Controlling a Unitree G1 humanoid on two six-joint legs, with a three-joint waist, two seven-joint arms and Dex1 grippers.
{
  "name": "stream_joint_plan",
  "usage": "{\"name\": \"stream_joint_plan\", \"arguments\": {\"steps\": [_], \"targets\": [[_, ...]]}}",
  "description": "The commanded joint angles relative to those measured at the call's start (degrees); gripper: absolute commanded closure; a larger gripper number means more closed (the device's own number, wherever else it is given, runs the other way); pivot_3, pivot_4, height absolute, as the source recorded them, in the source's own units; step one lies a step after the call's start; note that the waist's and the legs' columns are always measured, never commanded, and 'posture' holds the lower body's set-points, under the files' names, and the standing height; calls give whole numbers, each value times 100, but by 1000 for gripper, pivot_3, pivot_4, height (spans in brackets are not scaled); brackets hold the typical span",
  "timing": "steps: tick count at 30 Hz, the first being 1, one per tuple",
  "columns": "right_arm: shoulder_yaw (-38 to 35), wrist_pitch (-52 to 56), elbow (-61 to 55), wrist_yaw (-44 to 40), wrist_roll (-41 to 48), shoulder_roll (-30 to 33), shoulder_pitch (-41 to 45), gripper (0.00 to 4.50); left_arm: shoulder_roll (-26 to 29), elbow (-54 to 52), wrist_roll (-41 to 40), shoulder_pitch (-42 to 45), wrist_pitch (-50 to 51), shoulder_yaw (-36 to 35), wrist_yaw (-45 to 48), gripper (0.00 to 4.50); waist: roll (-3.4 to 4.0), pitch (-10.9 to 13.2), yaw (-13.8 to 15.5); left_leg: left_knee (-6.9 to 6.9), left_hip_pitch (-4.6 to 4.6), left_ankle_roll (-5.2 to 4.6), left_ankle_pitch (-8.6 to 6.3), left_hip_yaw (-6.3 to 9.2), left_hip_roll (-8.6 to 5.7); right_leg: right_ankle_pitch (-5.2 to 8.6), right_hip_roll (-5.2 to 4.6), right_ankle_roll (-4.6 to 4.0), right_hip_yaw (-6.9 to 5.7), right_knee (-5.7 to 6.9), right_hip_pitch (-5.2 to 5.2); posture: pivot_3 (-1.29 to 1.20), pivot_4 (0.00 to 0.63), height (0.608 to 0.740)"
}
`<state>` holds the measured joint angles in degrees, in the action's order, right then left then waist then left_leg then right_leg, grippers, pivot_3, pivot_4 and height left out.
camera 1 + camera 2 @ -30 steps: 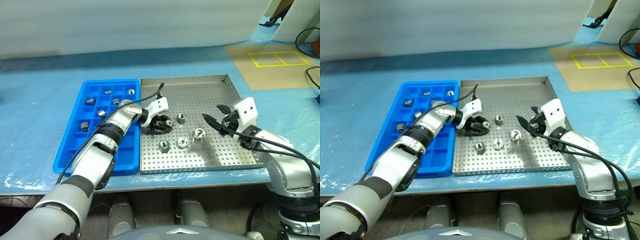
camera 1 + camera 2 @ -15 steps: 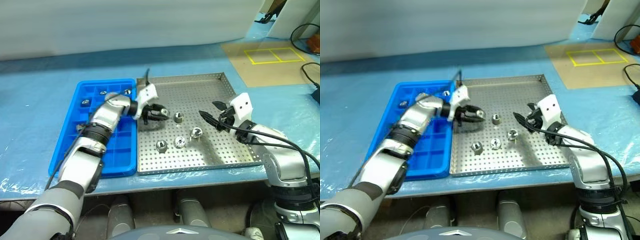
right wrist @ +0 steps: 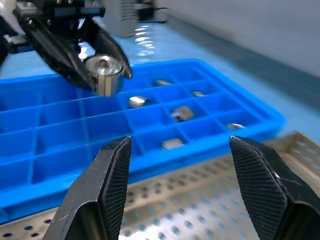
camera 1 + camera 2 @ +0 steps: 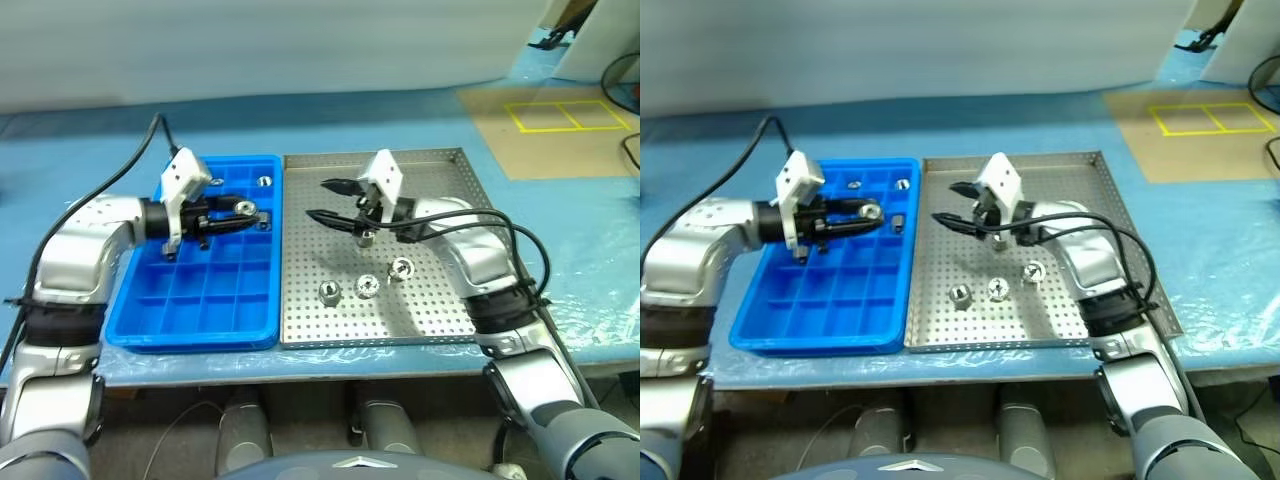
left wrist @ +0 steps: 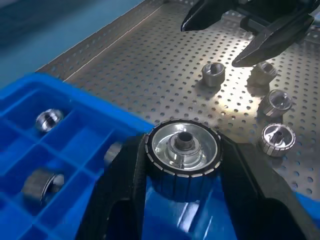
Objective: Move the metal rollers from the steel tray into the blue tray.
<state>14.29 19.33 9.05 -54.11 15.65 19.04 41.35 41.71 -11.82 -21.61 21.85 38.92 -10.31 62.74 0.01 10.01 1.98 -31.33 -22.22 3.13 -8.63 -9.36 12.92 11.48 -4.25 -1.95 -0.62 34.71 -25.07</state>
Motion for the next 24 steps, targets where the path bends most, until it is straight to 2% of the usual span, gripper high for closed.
{"name": "stream_joint_plan", "arguments": {"steps": [1, 6, 10, 15, 24], "targets": [[210, -347, 231, -498, -32, -202, 303, 1257, 266, -1022, -173, -809, 87, -588, -301, 2785, -2, 1, 103, 7, -2, 0, 0, 1, 0, 5, 0, -2, -5, 0, -1, 220, 150, 740], [406, -503, 438, -914, -76, -511, 385, 1257, 237, -1909, -661, -1750, 619, -1319, -822, 2785, -10, 6, 454, 14, -11, 14, 8, 15, 21, 19, 1, -23, -48, 3, 5, 329, 150, 740], [519, -757, 995, -1222, -134, -891, 672, 1257, -65, -2578, -766, -2859, 865, -2058, -1372, 2785, -14, 7, 543, 10, 6, 23, 13, 23, 28, 20, -3, -24, -60, 9, 17, 438, 150, 740], [477, -871, 1255, -1406, -186, -1049, 792, 1257, -449, -2985, -761, -3297, 948, -1852, -2136, 2785, -14, 8, 832, 30, 8, 32, 17, 45, 41, 28, 4, -23, -83, 10, 26, 467, 150, 740], [436, -826, 1125, -1429, -325, -944, 655, 1257, -807, -2752, -553, -3426, 585, -1596, -2922, 2785, -15, 7, 1009, 28, 3, 35, 20, 54, 39, 27, 7, -23, -82, 7, 29, 435, 150, 740]]}}
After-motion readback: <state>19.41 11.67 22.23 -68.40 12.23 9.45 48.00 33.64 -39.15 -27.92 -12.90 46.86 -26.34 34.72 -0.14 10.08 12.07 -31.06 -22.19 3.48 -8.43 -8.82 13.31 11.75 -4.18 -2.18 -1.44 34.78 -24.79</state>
